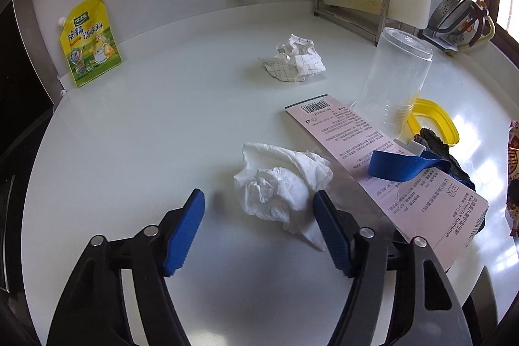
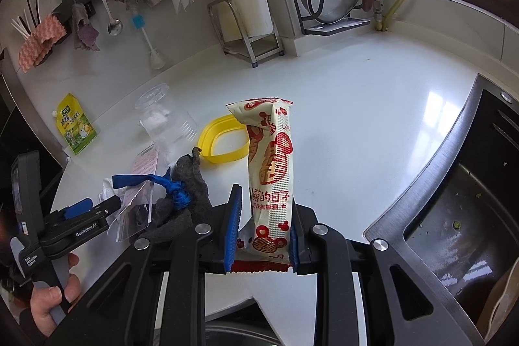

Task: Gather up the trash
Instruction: 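Grasp the crumpled white tissue with the left gripper, then carry the tissue and snack wrapper over the grey trash bin with both grippers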

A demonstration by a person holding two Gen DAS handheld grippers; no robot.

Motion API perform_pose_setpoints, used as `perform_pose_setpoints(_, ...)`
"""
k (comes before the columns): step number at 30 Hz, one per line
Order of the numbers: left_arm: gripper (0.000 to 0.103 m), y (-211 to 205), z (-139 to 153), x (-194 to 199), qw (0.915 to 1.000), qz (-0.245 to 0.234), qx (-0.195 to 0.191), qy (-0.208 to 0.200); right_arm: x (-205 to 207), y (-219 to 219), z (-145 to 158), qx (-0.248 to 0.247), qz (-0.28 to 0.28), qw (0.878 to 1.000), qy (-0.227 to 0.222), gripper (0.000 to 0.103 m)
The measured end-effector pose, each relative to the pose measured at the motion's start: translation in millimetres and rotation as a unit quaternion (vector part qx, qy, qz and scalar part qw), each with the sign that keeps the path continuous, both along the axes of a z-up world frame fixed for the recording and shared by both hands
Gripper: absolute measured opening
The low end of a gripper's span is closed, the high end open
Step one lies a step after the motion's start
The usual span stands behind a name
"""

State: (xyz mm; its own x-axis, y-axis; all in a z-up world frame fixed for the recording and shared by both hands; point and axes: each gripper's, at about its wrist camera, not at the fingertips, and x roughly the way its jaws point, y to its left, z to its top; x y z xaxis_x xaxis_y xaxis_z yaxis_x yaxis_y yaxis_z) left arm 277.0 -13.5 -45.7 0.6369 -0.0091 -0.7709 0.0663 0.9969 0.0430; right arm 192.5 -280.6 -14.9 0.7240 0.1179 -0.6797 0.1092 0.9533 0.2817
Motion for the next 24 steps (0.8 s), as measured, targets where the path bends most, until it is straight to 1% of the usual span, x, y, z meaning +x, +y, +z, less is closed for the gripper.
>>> perform_pose_setpoints(1, 0.055, -1, -1, 0, 1.0, -0.001, 0.001, 0.001, -1, 0, -1, 0.002, 0.001, 1.0, 0.001, 0.024)
perform_pose_setpoints(2, 0.044, -1, -1, 1, 1.0, -0.003, 0.002, 0.002, -1, 0, -1, 0.003, 0.001, 1.0, 0.001, 0.024)
perform_pose_setpoints(3, 0.038, -2, -2, 1, 1.0, -0.005, 0.001, 0.004, -2, 0, -2, 0.004, 0.002, 1.0, 0.002, 0.024)
perform_pose_setpoints(4, 0.027, -2, -3, 1, 1.0, -0.007, -0.001, 0.007, -3, 0, -3, 0.006, 0.003, 1.0, 0.003, 0.024)
perform_pose_setpoints(5, 0.019, -1, -3, 0, 0.9999, -0.009, -0.005, 0.006, -5, 0, -4, 0.009, 0.003, 1.0, 0.004, 0.024)
perform_pose_setpoints(7, 0.011, 1, -1, -2, 0.9999, -0.006, -0.01, 0.002, -7, 0, -5, 0.011, 0.004, 1.0, 0.005, 0.024)
perform_pose_setpoints(13, 0.008, 7, 11, -21, 0.9996, -0.003, -0.013, -0.024, -20, 0, -8, 0.02, 0.002, 1.0, 0.007, 0.024)
perform_pose_setpoints(17, 0.008, 13, 27, -43, 0.9986, -0.004, -0.008, -0.053, -32, 5, -6, 0.024, 0.008, 1.0, 0.0, 0.024)
perform_pose_setpoints(24, 0.008, 16, 49, -87, 0.9965, -0.017, -0.007, -0.082, -58, 19, -2, 0.027, 0.021, 0.999, -0.006, 0.024)
